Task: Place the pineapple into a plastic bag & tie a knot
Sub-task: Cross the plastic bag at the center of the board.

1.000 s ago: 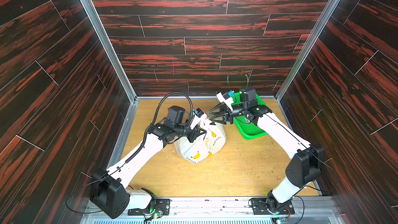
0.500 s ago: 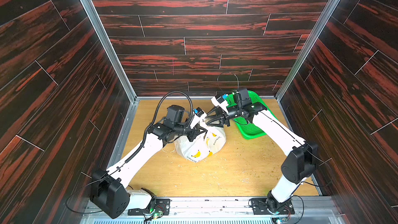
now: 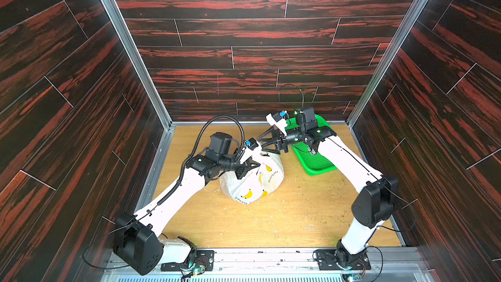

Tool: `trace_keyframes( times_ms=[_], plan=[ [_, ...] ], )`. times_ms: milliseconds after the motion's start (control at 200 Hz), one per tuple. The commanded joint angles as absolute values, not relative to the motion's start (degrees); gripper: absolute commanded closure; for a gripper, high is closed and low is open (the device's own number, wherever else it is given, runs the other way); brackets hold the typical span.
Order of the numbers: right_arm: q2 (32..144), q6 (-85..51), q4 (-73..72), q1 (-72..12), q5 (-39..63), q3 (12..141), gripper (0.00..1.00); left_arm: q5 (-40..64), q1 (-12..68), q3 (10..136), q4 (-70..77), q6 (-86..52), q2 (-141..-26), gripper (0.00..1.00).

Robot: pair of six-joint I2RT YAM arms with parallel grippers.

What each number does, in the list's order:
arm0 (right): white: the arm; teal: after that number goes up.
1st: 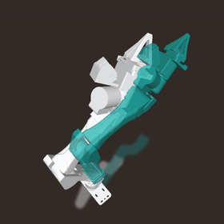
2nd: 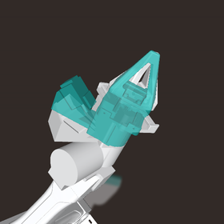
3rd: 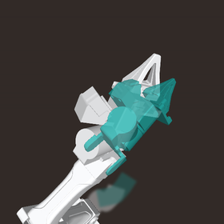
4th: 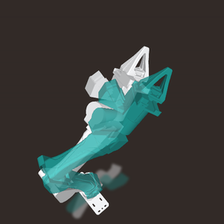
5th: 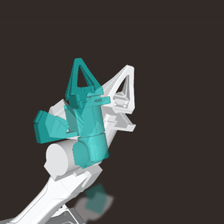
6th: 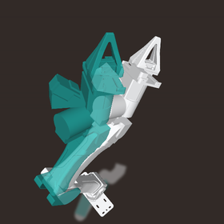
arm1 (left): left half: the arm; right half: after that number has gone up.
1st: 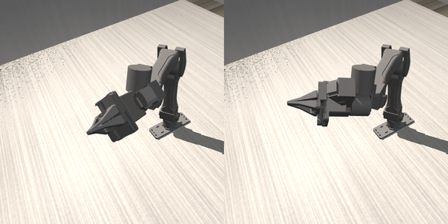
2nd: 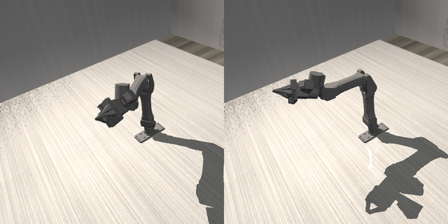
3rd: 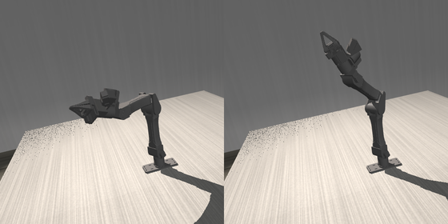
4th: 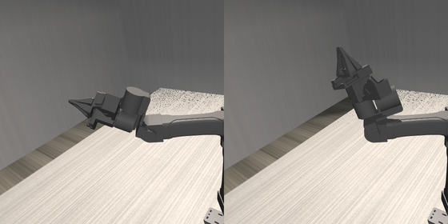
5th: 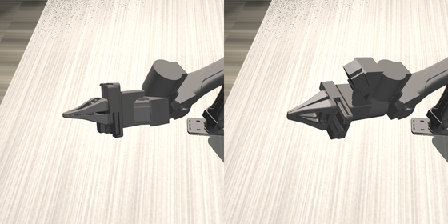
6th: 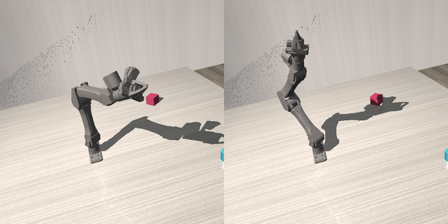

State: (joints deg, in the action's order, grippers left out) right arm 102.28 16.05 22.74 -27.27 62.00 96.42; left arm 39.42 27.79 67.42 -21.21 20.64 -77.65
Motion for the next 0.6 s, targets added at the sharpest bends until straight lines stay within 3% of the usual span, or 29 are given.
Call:
trace_keyframes(
  times_ms=[0, 361, 596],
  plan=[
    [104.7, 16.8, 26.5, -27.8, 63.6, 98.9, 0.35, 40.5, 27.5, 67.9, -21.2, 22.9, -76.5, 1.00],
    [108.6, 26.3, 43.3, -28.1, 72.7, 104.8, 0.35, 36.5, 26.8, 68.2, -21.2, 24.2, -76.2, 1.00],
    [108.1, 26.9, 43.0, -28.4, 72.3, 104.4, 0.35, 37.2, 26.4, 68.3, -20.7, 25.5, -76.5, 1.00]
  ],
)
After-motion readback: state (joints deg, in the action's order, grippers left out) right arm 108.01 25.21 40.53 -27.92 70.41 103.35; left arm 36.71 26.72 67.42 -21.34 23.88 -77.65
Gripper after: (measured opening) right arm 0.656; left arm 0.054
